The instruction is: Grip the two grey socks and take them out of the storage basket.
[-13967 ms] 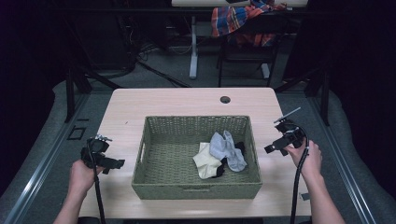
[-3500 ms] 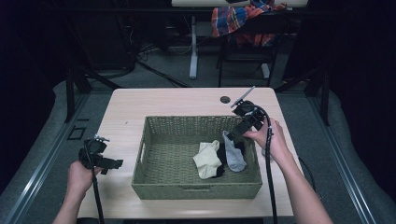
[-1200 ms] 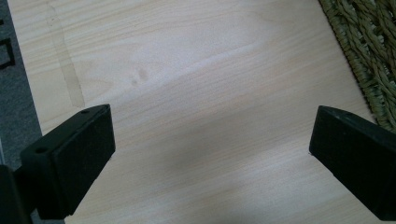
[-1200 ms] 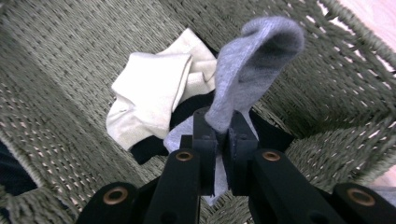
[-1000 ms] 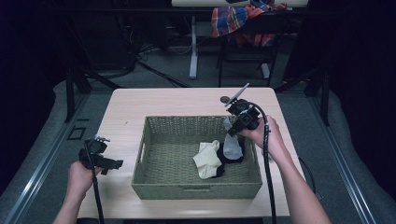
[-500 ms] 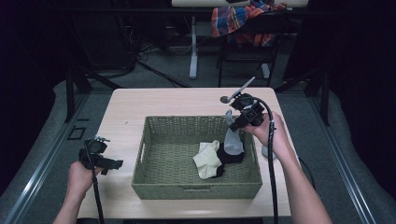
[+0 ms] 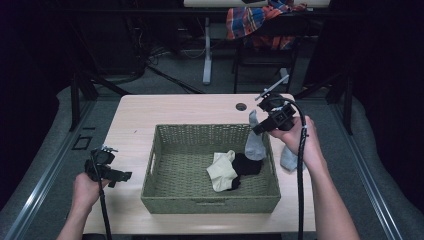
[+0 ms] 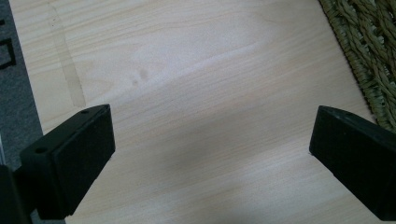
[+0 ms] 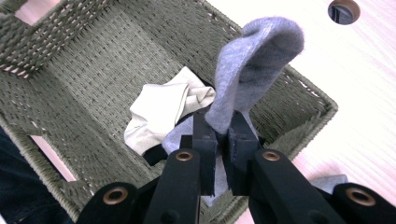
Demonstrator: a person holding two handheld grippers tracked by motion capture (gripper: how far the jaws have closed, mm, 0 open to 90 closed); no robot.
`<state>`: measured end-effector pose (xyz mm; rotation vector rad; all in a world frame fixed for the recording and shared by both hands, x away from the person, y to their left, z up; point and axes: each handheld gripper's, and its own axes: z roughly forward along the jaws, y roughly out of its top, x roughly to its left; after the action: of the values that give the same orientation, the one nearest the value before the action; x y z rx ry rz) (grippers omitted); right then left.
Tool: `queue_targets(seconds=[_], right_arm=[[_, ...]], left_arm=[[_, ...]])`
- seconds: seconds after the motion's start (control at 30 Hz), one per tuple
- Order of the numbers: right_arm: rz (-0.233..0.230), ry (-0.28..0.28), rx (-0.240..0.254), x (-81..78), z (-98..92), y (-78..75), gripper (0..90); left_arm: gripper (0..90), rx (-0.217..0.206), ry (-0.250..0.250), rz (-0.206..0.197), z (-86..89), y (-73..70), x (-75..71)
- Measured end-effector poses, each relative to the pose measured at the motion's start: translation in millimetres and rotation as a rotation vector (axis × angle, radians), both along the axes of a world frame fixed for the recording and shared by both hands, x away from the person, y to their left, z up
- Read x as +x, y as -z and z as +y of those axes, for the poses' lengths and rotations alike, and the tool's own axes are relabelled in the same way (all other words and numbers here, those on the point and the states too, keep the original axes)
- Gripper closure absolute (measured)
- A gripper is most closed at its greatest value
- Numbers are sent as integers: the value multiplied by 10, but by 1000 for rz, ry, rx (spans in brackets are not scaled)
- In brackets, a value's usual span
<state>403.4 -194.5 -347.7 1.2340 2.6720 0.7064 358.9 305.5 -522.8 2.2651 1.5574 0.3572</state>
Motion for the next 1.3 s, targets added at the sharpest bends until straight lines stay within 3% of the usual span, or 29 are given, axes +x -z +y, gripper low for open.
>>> queue_targets(seconds=[0.43, 0.73, 1.1, 1.3], right_arm=[[-34, 105, 26, -31, -402, -123, 851], [-39, 170, 6, -13, -672, -130, 851], [-3, 263, -16, 78, -962, -6, 852], [52, 309, -37, 200, -1096, 203, 853]], left_arm=[[3, 0, 1, 0, 6, -5, -2], [3, 1, 1, 0, 7, -7, -2], [3, 3, 2, -2, 5, -7, -2], [3, 0, 1, -2, 5, -10, -3]])
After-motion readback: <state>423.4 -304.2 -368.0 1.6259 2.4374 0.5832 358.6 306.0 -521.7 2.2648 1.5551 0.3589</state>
